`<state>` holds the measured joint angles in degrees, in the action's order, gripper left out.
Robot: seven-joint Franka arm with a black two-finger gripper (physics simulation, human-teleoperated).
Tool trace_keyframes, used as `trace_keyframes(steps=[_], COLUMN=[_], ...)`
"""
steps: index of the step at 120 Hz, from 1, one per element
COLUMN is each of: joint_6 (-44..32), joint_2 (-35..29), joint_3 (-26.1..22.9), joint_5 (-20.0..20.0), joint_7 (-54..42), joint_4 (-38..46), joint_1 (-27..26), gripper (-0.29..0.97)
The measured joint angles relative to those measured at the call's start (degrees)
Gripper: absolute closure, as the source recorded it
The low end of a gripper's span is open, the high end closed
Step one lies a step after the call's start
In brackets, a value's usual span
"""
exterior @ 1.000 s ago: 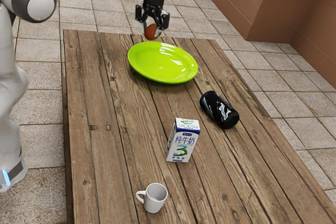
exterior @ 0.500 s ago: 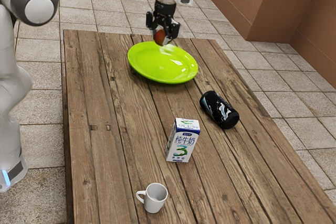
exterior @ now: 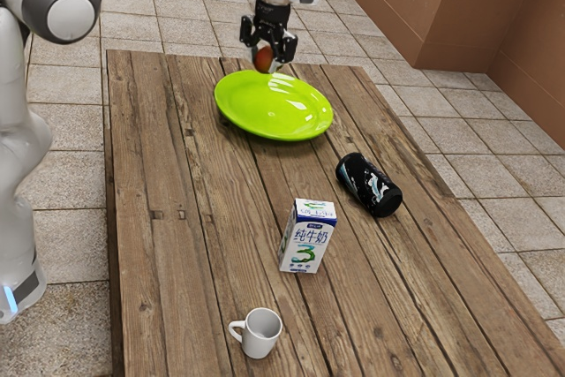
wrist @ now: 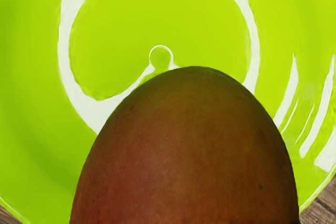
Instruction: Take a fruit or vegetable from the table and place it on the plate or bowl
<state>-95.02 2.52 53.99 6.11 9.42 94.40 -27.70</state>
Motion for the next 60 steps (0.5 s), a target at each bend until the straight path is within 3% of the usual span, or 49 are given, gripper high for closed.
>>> trace_keyframes(steps=[10,22,47,60], joint_6=[-0.2,-0.3,1.5,3.5], joint_2=[0.1,0.1,0.0,0.0], joint_3=[0.0,0.0,-0.8,-1.5], joint_5=[0.4,0.7,-0.2,-2.9], joint_7=[-0.1,-0.2,-0.8,-7.7], joint_4=[0.0,0.0,-0.1,-0.8], joint_1=[-1.0,-0.7,1.4,-2.9], gripper=[0.2,0.1,0.02,0.01])
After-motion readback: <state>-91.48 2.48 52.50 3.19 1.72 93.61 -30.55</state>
